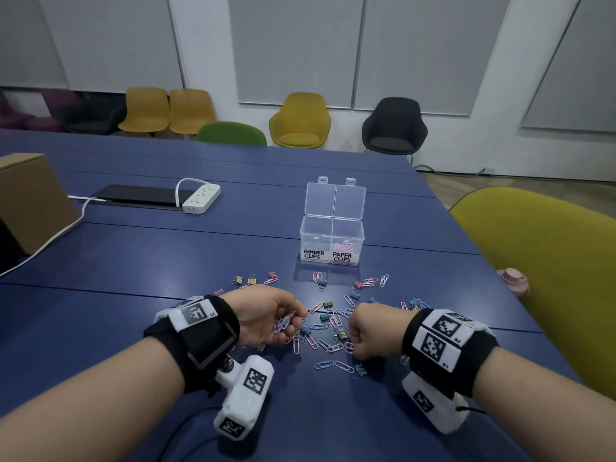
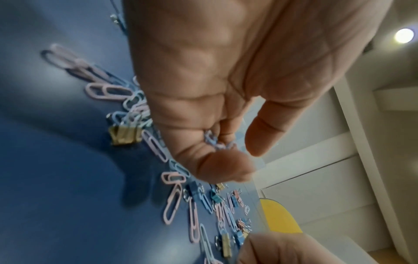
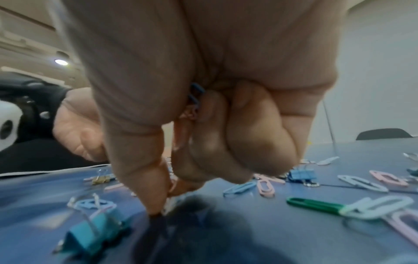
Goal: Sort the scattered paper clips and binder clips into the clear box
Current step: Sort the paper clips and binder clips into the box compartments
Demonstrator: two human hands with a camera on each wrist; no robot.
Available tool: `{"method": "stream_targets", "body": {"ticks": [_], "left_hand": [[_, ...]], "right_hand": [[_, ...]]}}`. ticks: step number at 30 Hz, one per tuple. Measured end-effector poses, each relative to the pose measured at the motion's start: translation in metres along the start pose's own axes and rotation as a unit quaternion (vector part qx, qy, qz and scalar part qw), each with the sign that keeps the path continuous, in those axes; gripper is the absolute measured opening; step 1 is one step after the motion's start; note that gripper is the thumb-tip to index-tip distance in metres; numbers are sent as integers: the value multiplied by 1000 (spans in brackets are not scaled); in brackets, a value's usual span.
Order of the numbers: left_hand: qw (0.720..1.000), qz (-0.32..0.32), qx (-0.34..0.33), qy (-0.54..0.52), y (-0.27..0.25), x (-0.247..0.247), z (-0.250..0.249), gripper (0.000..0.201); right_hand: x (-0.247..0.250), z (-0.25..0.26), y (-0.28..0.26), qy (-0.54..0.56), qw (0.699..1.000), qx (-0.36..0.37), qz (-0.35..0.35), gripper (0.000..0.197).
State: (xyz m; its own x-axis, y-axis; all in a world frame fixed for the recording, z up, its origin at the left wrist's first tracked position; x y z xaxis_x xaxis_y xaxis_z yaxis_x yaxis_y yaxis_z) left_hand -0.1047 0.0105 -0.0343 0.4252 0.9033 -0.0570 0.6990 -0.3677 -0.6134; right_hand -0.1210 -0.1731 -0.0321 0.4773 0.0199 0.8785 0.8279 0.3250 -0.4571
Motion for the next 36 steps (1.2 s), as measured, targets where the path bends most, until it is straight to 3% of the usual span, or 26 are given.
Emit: {"method": "stream_targets", "body": {"ticks": [3,6,8,9,10,12,16,18,19,24,27,31,36], "left_hand": [[997,-2,10,81,5,-1,-6,12],[983,3,10,184,8,-4,-18,12],[969,4,12,245,11,-3,-28,13],[964,3,13,267,13,-2,-34,14],[960,1,12,278,15,-1,-41,14],[964,-10,4,264,23,1,-55,15],[992,-17,-46,120,44,-2,-93,30],[996,-15,-83,19,60,-8,-120,39],[994,-27,-100,-32,64,-10,-128,42],[966,-90,-168,-175,91,-25,-157,57],[966,-88,-180,-163,109,-30,-165,76],[965,-65,-205,-151,116,-22,-162,82],[956,-127,-250,-82,95,5,-149,73]], "right_hand": [[-1,5,1,-38,999,13,5,10],[0,2,1,-36,999,17,4,22],[3,-7,-2,59,998,1,14,27],[5,-14,-4,176,984,-17,22,27],[7,-20,-5,319,947,-38,27,26],[11,-32,-5,555,828,-73,10,26],[23,-52,6,778,622,-64,-51,33],[33,-64,20,827,555,-60,-67,29],[35,-66,24,833,544,-62,-73,26],[63,-70,48,815,566,-52,-114,28],[96,-73,69,776,592,-53,-212,41],[134,-75,94,694,632,-49,-341,42],[151,-64,125,643,667,-13,-377,41]]}}
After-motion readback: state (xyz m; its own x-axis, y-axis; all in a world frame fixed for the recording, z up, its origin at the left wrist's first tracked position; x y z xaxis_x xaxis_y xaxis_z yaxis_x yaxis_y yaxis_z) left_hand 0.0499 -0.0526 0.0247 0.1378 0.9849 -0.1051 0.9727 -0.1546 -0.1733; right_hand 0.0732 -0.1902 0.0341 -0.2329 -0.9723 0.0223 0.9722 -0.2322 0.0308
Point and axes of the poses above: each hand's wrist, its own y-axis towards the middle knuckle, its own x-axis out of the back of the hand, z = x × y, the point moved 3 cm from there along y, towards the middle knuckle, and after that the axes turned 1 degree about z, right-handed, at the moved point
